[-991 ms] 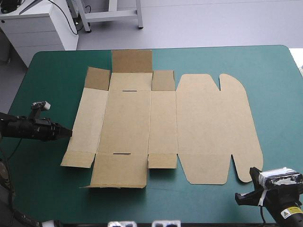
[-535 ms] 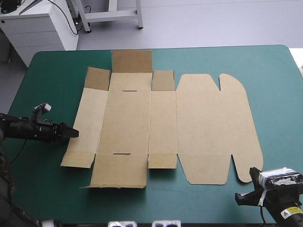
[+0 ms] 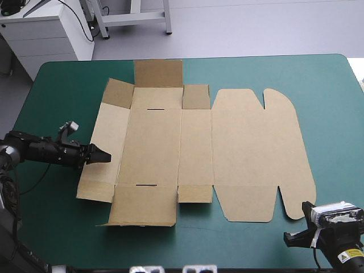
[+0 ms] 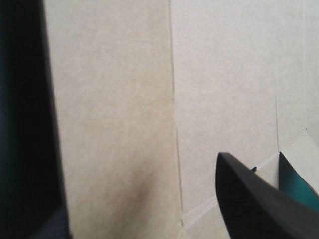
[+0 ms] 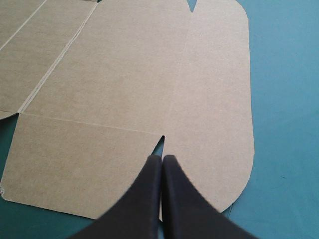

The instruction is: Fold the box

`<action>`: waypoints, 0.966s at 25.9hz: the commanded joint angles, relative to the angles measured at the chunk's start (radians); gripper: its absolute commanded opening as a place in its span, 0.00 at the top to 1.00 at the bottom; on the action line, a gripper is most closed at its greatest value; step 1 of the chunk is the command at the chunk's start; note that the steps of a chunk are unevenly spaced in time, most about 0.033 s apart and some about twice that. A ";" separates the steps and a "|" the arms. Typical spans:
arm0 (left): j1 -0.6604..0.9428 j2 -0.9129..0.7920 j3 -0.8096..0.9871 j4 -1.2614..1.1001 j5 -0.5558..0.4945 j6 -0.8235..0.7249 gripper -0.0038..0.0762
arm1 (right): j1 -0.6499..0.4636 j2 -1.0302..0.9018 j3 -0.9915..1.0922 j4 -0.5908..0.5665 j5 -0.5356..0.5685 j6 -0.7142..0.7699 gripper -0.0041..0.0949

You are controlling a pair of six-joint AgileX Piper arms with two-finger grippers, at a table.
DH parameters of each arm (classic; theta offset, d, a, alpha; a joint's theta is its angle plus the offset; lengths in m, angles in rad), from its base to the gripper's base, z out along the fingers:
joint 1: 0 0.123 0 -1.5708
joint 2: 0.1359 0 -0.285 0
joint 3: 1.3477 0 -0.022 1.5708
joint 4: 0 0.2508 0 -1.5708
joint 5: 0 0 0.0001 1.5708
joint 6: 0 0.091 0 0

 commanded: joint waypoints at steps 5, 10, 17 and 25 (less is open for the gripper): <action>-0.109 -0.037 -0.026 -0.057 0.104 -0.013 0.44 | 0.002 0.015 -0.028 0.009 -0.071 -0.010 0.97; -0.109 -0.037 -0.026 -0.064 0.090 -0.008 0.59 | 0.002 0.015 -0.028 0.009 -0.071 -0.010 0.97; -0.109 -0.037 -0.026 -0.064 0.064 -0.008 0.84 | 0.002 0.015 -0.028 0.009 -0.071 -0.010 0.97; -0.109 -0.037 -0.026 -0.058 0.023 0.000 0.96 | 0.002 0.015 -0.028 0.009 -0.071 -0.010 0.97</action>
